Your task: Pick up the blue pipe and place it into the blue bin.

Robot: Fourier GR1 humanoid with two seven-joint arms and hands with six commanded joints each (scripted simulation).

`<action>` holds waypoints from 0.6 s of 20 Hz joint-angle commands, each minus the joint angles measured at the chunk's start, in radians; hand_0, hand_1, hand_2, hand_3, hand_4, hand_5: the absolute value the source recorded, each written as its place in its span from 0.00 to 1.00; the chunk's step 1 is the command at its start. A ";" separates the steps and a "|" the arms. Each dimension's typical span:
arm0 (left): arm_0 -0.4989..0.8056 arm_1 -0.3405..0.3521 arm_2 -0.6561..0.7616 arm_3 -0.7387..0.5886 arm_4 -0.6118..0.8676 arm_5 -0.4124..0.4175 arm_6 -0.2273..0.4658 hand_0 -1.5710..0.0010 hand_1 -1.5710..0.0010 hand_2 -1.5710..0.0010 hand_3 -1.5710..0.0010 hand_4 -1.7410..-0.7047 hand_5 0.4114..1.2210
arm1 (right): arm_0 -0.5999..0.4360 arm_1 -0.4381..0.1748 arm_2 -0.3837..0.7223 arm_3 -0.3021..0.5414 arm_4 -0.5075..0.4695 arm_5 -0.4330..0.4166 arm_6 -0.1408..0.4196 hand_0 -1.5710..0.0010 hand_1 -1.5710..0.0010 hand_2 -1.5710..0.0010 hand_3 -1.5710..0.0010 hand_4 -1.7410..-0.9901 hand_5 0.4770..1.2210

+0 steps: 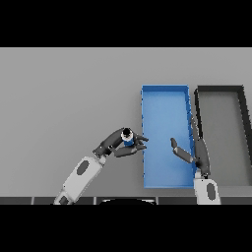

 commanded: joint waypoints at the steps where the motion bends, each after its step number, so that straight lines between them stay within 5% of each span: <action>1: -0.006 -0.001 0.008 0.000 0.001 -0.003 0.015 0.00 0.00 0.00 0.00 0.27 1.00 | 0.041 0.016 0.009 -0.036 0.027 -0.030 0.005 1.00 1.00 1.00 1.00 0.80 0.22; 6: 0.012 -0.010 0.014 0.008 -0.021 -0.028 -0.006 0.00 0.00 0.00 0.00 0.26 1.00 | 0.175 0.073 0.047 -0.173 0.122 -0.119 0.032 1.00 1.00 0.99 1.00 0.74 0.22; 8: 0.025 -0.014 0.010 -0.013 -0.031 -0.034 -0.013 0.00 0.00 0.00 0.00 0.26 1.00 | 0.177 0.076 0.044 -0.227 -0.025 -0.028 -0.021 1.00 0.99 0.96 1.00 0.72 0.22; 12: 0.024 -0.021 0.027 -0.018 -0.036 -0.055 0.006 0.00 0.00 0.00 0.00 0.26 1.00 | 0.096 -0.026 0.048 -0.348 -0.252 0.154 0.147 1.00 0.98 0.92 1.00 0.69 0.17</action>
